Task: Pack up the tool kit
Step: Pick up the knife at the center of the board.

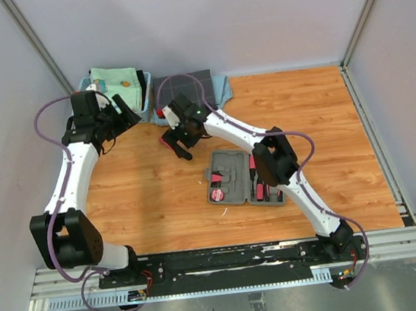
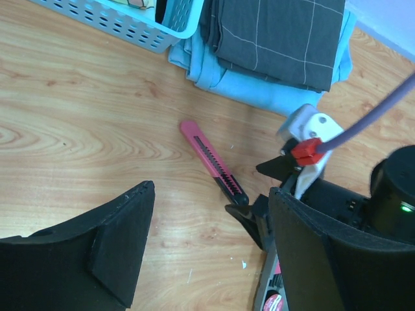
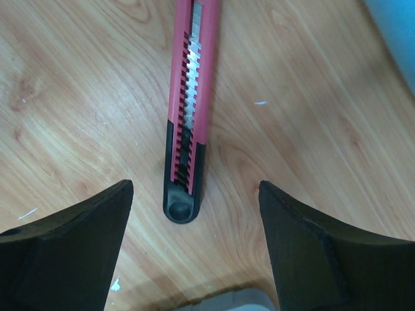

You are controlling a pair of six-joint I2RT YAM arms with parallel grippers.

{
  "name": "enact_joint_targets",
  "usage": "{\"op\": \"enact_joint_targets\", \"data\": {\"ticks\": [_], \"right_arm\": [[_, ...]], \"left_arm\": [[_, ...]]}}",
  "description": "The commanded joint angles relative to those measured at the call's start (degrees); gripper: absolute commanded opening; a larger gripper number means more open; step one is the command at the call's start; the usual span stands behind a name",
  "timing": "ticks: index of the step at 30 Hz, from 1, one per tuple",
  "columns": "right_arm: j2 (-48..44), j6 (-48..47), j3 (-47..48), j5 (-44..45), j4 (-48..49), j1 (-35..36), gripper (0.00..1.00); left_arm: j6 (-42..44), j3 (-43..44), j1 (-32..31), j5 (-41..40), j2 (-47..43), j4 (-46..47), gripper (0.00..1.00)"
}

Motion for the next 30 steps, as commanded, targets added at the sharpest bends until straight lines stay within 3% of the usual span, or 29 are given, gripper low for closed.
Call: {"op": "enact_joint_targets", "data": {"ticks": [1, 4, 6, 10, 15, 20, 30], "right_arm": [[4.27, 0.50, 2.05, -3.24, 0.96, -0.97, 0.79], [5.58, 1.07, 1.96, -3.21, 1.83, -0.87, 0.77], [6.21, 1.24, 2.06, -2.43, 2.48, -0.85, 0.68], [6.51, 1.42, 1.88, 0.33, 2.28, -0.84, 0.33], [5.21, 0.75, 0.98, 0.43, 1.03, -0.84, 0.04], [0.03, 1.43, 0.84, 2.20, 1.42, -0.88, 0.01], [-19.00, 7.59, -7.93, 16.74, 5.67, -1.51, 0.01]], "left_arm": [[0.60, -0.56, 0.33, 1.03, -1.36, 0.89, 0.75], [0.50, -0.46, 0.33, 1.27, -0.91, 0.97, 0.75], [0.37, -0.29, 0.33, 1.61, -0.52, 0.95, 0.75], [0.13, 0.29, 0.33, 2.54, 0.51, 0.80, 0.75], [0.03, 0.78, 0.33, 2.82, 1.41, 1.12, 0.75], [-0.06, 1.12, 0.33, 3.23, 2.06, 1.28, 0.74], [-0.49, 1.91, 0.33, 3.94, 3.55, 2.12, 0.74]]}}
